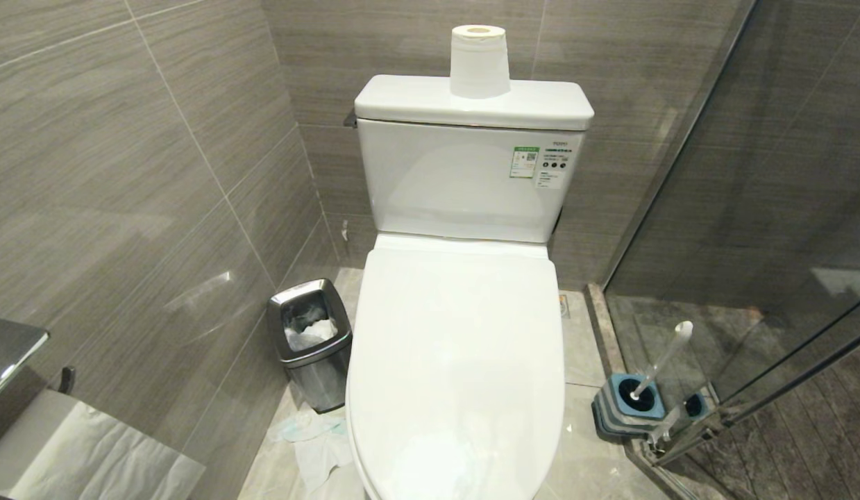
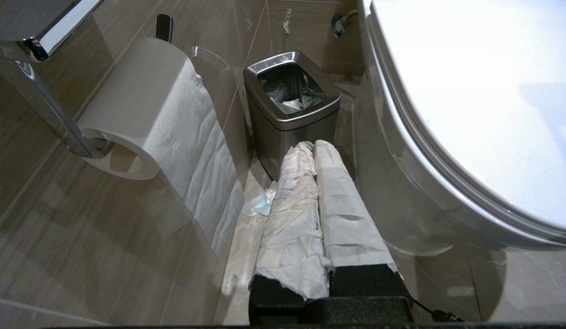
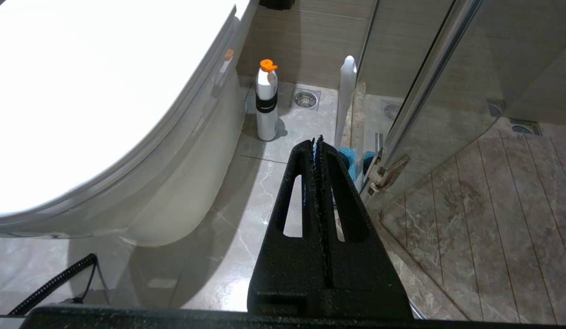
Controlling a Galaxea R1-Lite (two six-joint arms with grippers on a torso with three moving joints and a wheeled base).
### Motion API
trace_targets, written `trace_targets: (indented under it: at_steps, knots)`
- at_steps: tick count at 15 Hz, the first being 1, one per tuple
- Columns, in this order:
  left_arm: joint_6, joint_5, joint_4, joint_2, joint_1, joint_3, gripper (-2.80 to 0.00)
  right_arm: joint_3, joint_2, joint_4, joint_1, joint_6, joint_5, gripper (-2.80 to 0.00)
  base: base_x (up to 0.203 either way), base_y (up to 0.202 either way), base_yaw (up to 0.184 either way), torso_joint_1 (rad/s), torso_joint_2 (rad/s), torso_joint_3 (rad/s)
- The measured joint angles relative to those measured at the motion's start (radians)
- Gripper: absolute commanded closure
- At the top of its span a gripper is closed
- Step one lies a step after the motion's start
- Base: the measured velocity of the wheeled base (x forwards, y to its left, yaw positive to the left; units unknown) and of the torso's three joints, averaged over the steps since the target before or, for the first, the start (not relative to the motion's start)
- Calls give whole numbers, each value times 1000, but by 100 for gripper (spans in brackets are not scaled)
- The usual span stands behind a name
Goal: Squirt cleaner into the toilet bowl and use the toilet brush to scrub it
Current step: Use the left hand to lift the toilet lid slightly
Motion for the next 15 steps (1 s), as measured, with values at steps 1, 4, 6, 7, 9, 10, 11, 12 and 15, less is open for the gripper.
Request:
trace_targets:
  at_steps: [1, 4, 6, 7, 9, 10, 11, 12, 15]
  knots:
    - [0, 0, 0, 0, 0, 0, 0, 0, 0, 0, 0, 0, 0, 0, 0, 0, 0, 0, 0, 0]
    - [0, 0, 0, 0, 0, 0, 0, 0, 0, 0, 0, 0, 0, 0, 0, 0, 0, 0, 0, 0]
    - [0, 0, 0, 0, 0, 0, 0, 0, 0, 0, 0, 0, 0, 0, 0, 0, 0, 0, 0, 0]
    - [0, 0, 0, 0, 0, 0, 0, 0, 0, 0, 0, 0, 0, 0, 0, 0, 0, 0, 0, 0]
    - [0, 0, 0, 0, 0, 0, 0, 0, 0, 0, 0, 0, 0, 0, 0, 0, 0, 0, 0, 0]
    - [1, 0, 0, 0, 0, 0, 0, 0, 0, 0, 0, 0, 0, 0, 0, 0, 0, 0, 0, 0]
    - [1, -1, 0, 0, 0, 0, 0, 0, 0, 0, 0, 0, 0, 0, 0, 0, 0, 0, 0, 0]
    - [1, 0, 0, 0, 0, 0, 0, 0, 0, 0, 0, 0, 0, 0, 0, 0, 0, 0, 0, 0]
    - [2, -1, 0, 0, 0, 0, 0, 0, 0, 0, 0, 0, 0, 0, 0, 0, 0, 0, 0, 0]
